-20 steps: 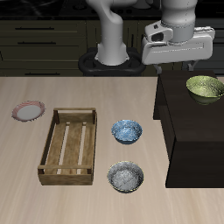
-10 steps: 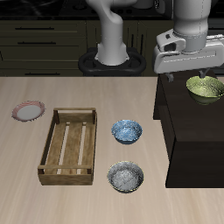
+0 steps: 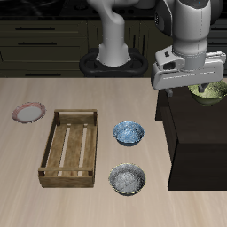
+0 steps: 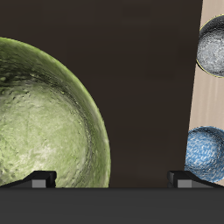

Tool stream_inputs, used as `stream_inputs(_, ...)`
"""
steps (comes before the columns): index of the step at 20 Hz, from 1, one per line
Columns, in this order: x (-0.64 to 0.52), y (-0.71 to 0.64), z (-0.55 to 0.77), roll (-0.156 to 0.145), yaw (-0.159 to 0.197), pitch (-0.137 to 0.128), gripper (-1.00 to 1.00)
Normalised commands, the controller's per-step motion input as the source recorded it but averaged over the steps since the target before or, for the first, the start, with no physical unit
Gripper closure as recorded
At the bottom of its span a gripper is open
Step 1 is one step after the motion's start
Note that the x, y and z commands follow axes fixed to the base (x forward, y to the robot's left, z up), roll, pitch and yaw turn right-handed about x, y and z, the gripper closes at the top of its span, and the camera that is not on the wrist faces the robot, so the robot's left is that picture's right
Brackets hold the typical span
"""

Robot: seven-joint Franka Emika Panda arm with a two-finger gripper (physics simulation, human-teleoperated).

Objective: Place the green bowl in the wooden tray

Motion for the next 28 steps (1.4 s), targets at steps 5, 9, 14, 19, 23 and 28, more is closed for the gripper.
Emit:
stream_inputs(5, -0.11, 0.22, -0.53, 0.116, 0.041, 0.049, 1.0)
stream_inputs(9, -0.22, 0.1, -0.13, 0.062, 0.026, -0.021, 1.0)
stream_inputs(14, -0.14, 0.1, -0.02, 0.057, 0.012, -0.024, 1.0)
stream_inputs(19, -0.01, -0.23, 0.09, -0.005, 0.007, -0.029, 1.0)
stream_inputs(23, 0.02, -0.46, 0.12, -0.044, -0.002, -0.02, 1.0)
stream_inputs(28, 0.0, -0.67, 0.17, -0.05, -0.016, -0.017, 1.0)
